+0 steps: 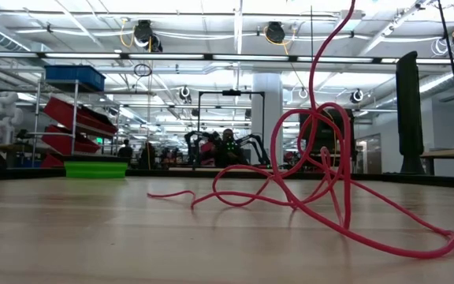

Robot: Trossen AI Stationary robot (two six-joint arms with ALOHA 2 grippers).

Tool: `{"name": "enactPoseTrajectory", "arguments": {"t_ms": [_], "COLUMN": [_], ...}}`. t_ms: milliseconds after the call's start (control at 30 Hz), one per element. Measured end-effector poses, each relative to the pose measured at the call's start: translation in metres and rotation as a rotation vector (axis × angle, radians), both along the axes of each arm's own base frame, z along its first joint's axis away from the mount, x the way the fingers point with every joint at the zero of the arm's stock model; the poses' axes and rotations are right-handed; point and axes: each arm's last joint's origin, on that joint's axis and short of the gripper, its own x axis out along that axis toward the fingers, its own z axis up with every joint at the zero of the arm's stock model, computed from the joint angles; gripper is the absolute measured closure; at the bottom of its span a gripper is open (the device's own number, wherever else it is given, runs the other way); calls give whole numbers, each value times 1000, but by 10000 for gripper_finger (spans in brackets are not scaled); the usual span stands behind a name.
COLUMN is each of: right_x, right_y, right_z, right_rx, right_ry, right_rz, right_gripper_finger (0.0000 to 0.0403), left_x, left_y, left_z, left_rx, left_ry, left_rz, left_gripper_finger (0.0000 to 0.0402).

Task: Coil cords
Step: Coil the red wire into the spool

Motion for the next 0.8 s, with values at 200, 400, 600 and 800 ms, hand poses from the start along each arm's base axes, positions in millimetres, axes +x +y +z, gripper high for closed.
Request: {"name": "enactPoseTrajectory", "arguments": {"t_ms": [200,400,600,800], "right_x": [0,0,0,0], "right_y": [0,0,0,0], "right_z": [0,0,0,0], "right_rx": [0,-1,-1,0], "right_ry": [0,0,0,0], "right_rz": [0,0,0,0], "right_gripper_finger": [403,403,403,403], "left_x": [0,0,0,0], "left_y": [0,1,1,2], "left_z": [0,0,0,1], "left_rx": [0,4,5,6], "left_ry": [-2,-5,-7,-19], "left_rz": [6,30,40,81], "left_gripper_finger": [266,304,349,394]}}
